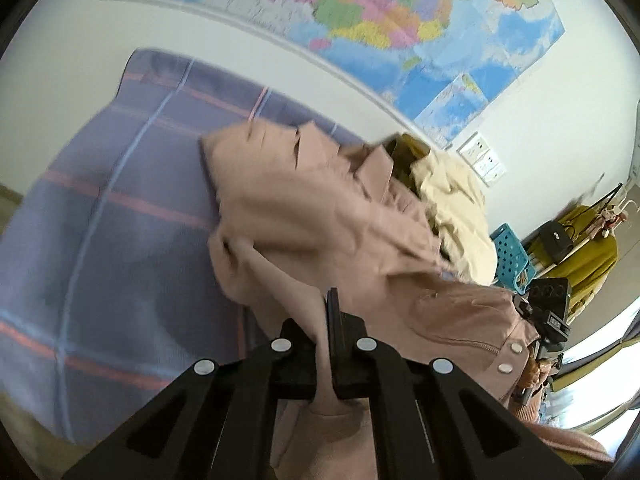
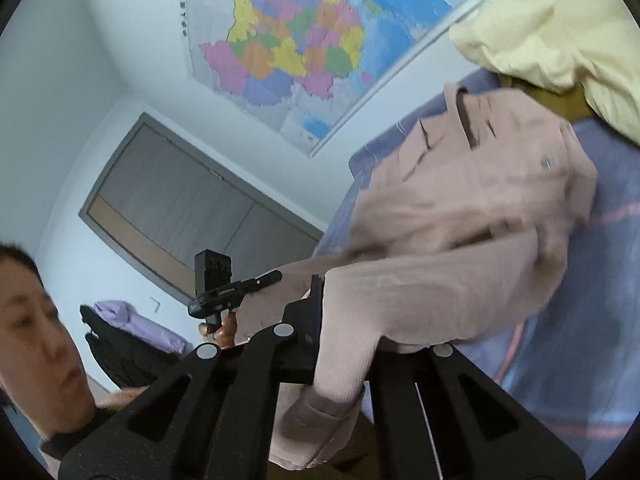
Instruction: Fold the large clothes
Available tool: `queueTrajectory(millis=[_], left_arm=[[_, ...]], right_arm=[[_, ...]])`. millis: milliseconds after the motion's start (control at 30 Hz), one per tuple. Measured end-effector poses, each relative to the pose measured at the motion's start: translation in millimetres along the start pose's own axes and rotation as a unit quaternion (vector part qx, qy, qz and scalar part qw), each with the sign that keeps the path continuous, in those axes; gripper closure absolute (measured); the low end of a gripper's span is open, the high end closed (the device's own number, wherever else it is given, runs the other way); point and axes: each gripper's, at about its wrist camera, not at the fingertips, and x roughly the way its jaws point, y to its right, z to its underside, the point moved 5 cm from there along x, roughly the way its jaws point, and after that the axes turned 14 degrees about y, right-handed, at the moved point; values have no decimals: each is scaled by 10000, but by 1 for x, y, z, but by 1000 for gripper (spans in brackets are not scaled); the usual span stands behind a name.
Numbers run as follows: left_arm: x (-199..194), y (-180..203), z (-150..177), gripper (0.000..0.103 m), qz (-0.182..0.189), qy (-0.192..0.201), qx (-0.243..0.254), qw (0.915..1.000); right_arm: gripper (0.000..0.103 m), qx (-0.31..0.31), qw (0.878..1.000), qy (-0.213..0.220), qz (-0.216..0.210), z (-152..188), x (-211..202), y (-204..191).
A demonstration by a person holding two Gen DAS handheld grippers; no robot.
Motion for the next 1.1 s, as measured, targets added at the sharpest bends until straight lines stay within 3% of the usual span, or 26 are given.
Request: queueTrajectory(millis=[500, 800, 900, 967, 1033, 1100], left_arm=[[65, 9, -111, 101, -233, 25, 323, 9992], [152, -29, -147, 100, -731, -539, 115, 9958], [185, -47, -150, 100, -961, -798, 42, 9922], [205, -59, -148, 96, -956, -1032, -75, 9900], [218, -60, -145, 84, -897, -1117, 286, 9893], [218, -60, -142, 75, -909, -1083, 430, 9890]], right_arm=[[99, 609, 9966, 369, 404, -107, 58, 46], [98, 1286, 9852, 312, 1089, -141, 99, 129], [92, 1311, 9811, 225, 1404, -145, 111, 151], [70, 1439, 9748, 185, 1694, -145, 117, 168], [66, 1435, 9721, 185, 1848, -144, 120, 173], [54, 1206, 9763, 122, 1793, -144, 121, 164]])
